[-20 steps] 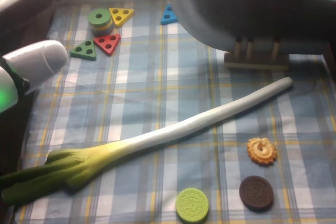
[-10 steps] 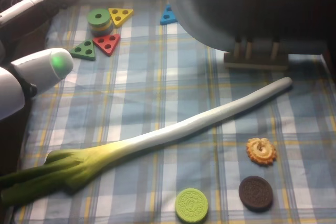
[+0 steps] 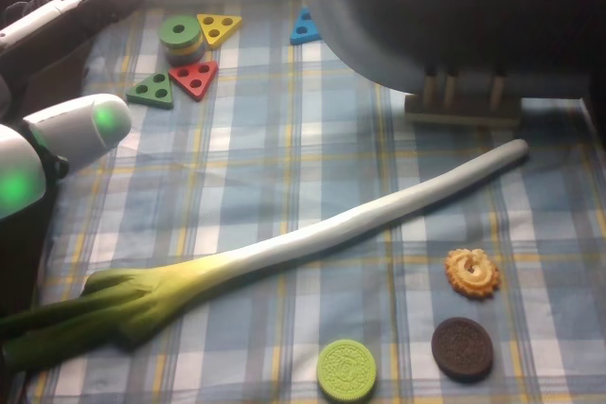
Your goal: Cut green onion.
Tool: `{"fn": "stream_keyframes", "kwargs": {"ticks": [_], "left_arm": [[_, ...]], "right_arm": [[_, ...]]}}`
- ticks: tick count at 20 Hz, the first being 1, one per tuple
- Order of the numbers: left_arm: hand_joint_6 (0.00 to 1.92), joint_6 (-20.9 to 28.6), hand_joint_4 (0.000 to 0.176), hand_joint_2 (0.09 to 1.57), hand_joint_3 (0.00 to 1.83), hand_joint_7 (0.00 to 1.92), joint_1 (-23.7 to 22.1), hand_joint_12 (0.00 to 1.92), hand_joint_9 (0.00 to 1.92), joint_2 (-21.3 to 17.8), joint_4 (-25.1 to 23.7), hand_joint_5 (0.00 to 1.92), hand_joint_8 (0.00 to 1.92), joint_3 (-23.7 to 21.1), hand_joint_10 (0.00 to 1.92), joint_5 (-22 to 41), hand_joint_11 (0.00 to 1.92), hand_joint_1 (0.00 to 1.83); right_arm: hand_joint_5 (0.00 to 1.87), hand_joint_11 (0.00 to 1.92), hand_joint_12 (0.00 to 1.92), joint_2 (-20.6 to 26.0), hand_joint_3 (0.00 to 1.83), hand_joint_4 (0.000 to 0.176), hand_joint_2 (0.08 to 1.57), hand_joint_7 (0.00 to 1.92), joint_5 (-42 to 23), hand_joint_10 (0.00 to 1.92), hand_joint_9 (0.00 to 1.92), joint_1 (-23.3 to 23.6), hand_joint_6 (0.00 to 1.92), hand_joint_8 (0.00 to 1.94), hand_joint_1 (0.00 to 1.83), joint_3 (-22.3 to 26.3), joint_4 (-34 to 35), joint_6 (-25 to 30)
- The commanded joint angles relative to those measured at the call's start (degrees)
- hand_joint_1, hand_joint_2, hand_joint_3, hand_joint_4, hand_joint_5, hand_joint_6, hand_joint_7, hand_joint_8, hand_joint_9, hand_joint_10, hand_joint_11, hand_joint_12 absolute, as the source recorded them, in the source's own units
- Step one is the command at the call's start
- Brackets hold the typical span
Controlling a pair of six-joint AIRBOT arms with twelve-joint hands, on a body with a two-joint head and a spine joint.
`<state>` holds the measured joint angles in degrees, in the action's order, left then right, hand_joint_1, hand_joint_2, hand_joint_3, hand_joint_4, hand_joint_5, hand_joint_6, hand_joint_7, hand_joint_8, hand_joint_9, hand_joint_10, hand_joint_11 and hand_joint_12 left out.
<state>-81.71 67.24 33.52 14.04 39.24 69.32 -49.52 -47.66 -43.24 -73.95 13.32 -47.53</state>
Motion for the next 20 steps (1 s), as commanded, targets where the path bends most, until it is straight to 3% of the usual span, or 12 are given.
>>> {"fn": "stream_keyframes", "kwargs": {"ticks": [1, 4, 8, 10, 11, 13, 14, 15, 17, 18, 19, 20], "left_arm": [[0.00, 1.3, 0.121, 1.41, 0.00, 0.12, -0.6, 0.00, 0.09, 0.7, 0.0, 0.09, 0.00, 0.5, 0.00, 7.1, 0.00, 0.24], [0.00, 4.4, 0.128, 1.42, 0.00, 0.15, -0.6, 0.00, 0.11, 1.4, -0.3, 0.08, 0.01, 1.6, 0.01, 7.4, 0.00, 0.22], [0.00, 4.4, 0.127, 1.42, 0.00, 0.13, -0.7, 0.00, 0.11, 1.4, -0.6, 0.08, 0.00, 1.3, 0.00, 7.9, 0.00, 0.18], [0.01, 4.4, 0.117, 1.41, 0.00, 0.14, -0.7, 0.00, 0.12, 1.4, -0.6, 0.11, 0.00, 1.3, 0.00, 8.0, 0.00, 0.19], [0.01, 4.4, 0.109, 1.41, 0.00, 0.15, -0.7, 0.00, 0.13, 1.5, -0.6, 0.13, 0.00, 1.3, 0.00, 8.0, 0.00, 0.24], [0.00, 4.5, 0.120, 1.42, 0.00, 0.12, -0.7, 0.00, 0.10, 1.5, -0.5, 0.11, 0.00, 1.3, 0.00, 8.0, 0.00, 0.23], [0.01, 4.5, 0.116, 1.42, 0.00, 0.13, -0.7, 0.00, 0.11, 1.5, -0.5, 0.12, 0.00, 1.3, 0.00, 8.0, 0.00, 0.24], [0.00, 4.5, 0.123, 1.41, 0.00, 0.14, -0.7, 0.00, 0.12, 1.5, -0.5, 0.12, 0.00, 1.2, 0.01, 8.0, 0.00, 0.26], [0.00, 4.5, 0.125, 1.41, 0.00, 0.15, -0.7, 0.00, 0.13, 1.5, -0.5, 0.13, 0.00, 1.2, 0.01, 8.0, 0.00, 0.24], [0.00, 4.5, 0.127, 1.41, 0.00, 0.17, -0.6, 0.00, 0.15, 1.5, -0.4, 0.14, 0.01, 1.2, 0.01, 8.0, 0.01, 0.26], [0.01, 4.5, 0.114, 1.41, 0.00, 0.18, -0.6, 0.00, 0.14, 1.5, -0.4, 0.16, 0.01, 1.2, 0.00, 8.0, 0.00, 0.28], [0.01, 4.5, 0.108, 1.40, 0.00, 0.19, -0.6, 0.00, 0.15, 1.6, -0.4, 0.18, 0.01, 1.2, 0.01, 7.9, 0.01, 0.30]], "right_arm": [[0.00, 0.00, 0.00, 0.1, 0.01, 0.176, 0.92, 0.10, -5.0, 0.01, 0.04, 1.5, 0.00, 0.01, 1.05, -0.9, 1.3, -0.9], [0.13, 0.04, 0.02, -1.3, 0.00, 0.081, 0.96, 0.29, 0.0, 0.01, 0.22, 4.2, 0.01, 0.01, 1.10, -2.0, 1.2, -5.0], [0.53, 0.31, 0.17, -2.9, 0.00, 0.004, 1.04, 0.57, 1.1, 0.02, 0.53, 4.5, 0.02, 0.01, 1.01, -3.2, 1.3, -5.1], [0.77, 0.53, 0.49, -3.2, 0.00, 0.000, 1.07, 0.79, 1.2, 0.01, 0.78, 4.5, 0.02, 0.02, 1.00, -3.4, 1.4, -5.1], [0.92, 0.71, 0.73, -3.3, 0.00, 0.047, 1.11, 0.94, 1.2, 0.03, 0.96, 4.5, 0.80, 0.02, 1.03, -3.4, 1.4, -5.1], [0.94, 0.74, 1.17, -3.5, 0.00, 0.082, 1.13, 1.16, 1.2, 0.09, 1.16, 4.7, 1.03, 0.05, 1.03, -3.4, 1.5, -5.1], [0.95, 0.73, 1.42, -3.7, 0.00, 0.102, 1.13, 1.24, 1.2, 0.43, 1.12, 4.7, 1.03, 0.05, 1.03, -3.5, 1.6, -5.1], [1.04, 0.81, 1.36, -3.8, 0.00, 0.000, 1.16, 1.38, 1.2, 0.84, 1.12, 4.7, 0.61, 0.11, 0.84, -3.6, 1.9, -5.1], [1.10, 0.88, 1.42, -3.9, 0.00, 0.000, 1.19, 1.41, 1.2, 0.98, 1.13, 4.7, 0.36, 0.16, 0.80, -3.6, 2.1, -5.1], [0.99, 0.90, 1.50, -3.9, 0.00, 0.000, 1.14, 1.34, 1.2, 1.13, 1.12, 4.7, 0.88, 0.41, 1.01, -3.6, 2.3, -5.1], [1.00, 0.90, 1.67, -3.9, 0.00, 0.000, 1.20, 1.20, 1.0, 1.42, 1.08, 4.7, 0.69, 0.92, 0.85, -3.6, 2.4, -5.1], [0.97, 1.03, 1.87, -4.0, 0.00, 0.000, 1.22, 1.12, 0.9, 1.80, 1.12, 4.7, 1.10, 1.49, 0.79, -3.7, 2.5, -5.1]]}}
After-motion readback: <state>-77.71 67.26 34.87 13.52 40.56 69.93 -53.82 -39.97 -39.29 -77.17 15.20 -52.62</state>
